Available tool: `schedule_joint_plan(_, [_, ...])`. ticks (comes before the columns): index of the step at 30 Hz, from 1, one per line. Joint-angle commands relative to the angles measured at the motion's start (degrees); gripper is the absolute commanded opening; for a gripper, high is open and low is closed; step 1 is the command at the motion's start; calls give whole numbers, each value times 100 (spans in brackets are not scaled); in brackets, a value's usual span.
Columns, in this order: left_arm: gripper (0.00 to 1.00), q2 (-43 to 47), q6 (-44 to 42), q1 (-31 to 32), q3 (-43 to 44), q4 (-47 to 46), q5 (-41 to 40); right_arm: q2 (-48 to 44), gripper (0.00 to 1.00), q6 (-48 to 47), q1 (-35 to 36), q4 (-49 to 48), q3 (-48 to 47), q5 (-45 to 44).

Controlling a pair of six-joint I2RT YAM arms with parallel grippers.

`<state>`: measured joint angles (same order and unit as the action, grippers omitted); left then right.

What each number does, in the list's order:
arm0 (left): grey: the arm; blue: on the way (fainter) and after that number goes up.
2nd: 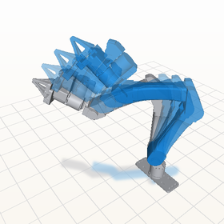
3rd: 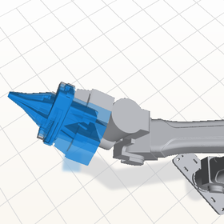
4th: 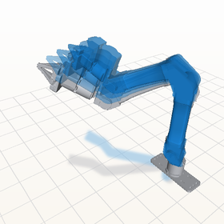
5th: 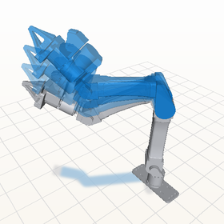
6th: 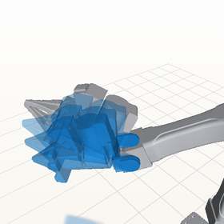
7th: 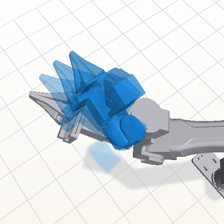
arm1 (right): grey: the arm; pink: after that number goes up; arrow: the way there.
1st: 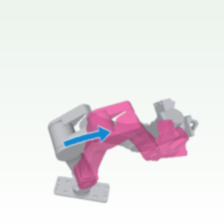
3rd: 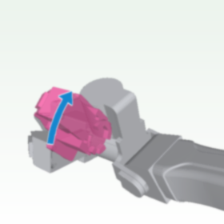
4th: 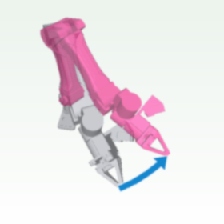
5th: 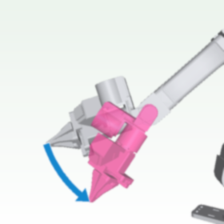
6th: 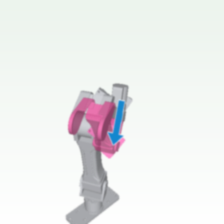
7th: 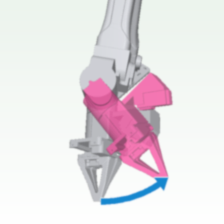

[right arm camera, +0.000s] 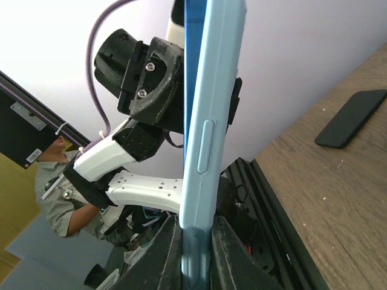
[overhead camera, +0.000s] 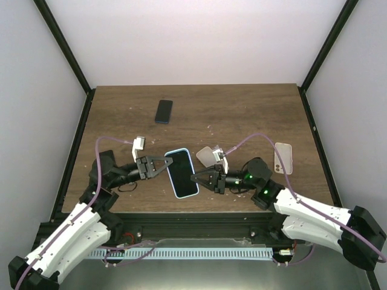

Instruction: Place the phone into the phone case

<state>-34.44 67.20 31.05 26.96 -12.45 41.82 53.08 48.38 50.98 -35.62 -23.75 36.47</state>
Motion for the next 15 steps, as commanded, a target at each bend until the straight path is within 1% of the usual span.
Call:
schedule_joint_plan(1, [22,1,-11,-11,-87,-306,49,-11,9,-143,29,-152,-64,35])
schedule_joint_plan(5, [9,-47,-204,-11,-121,-198,93,-16,16,-71,32,-121,-94,49])
schedule_joint_plan(7, [4,-75,-327,-11,-116,-137,160,-40,24,-37,34,-27,-154,8])
schedule_joint_plan(9, [2,-115,-462,-13,-101,-139,306,-72,31,37,35,82,-214,-47])
schedule_joint_plan(12, [1,-149,-715,-13,-67,-67,536,-95,35,285,34,147,-293,-150])
schedule_joint_plan(15, [0,-156,-868,-12,-90,-91,757,-115,49,619,32,349,-500,-284])
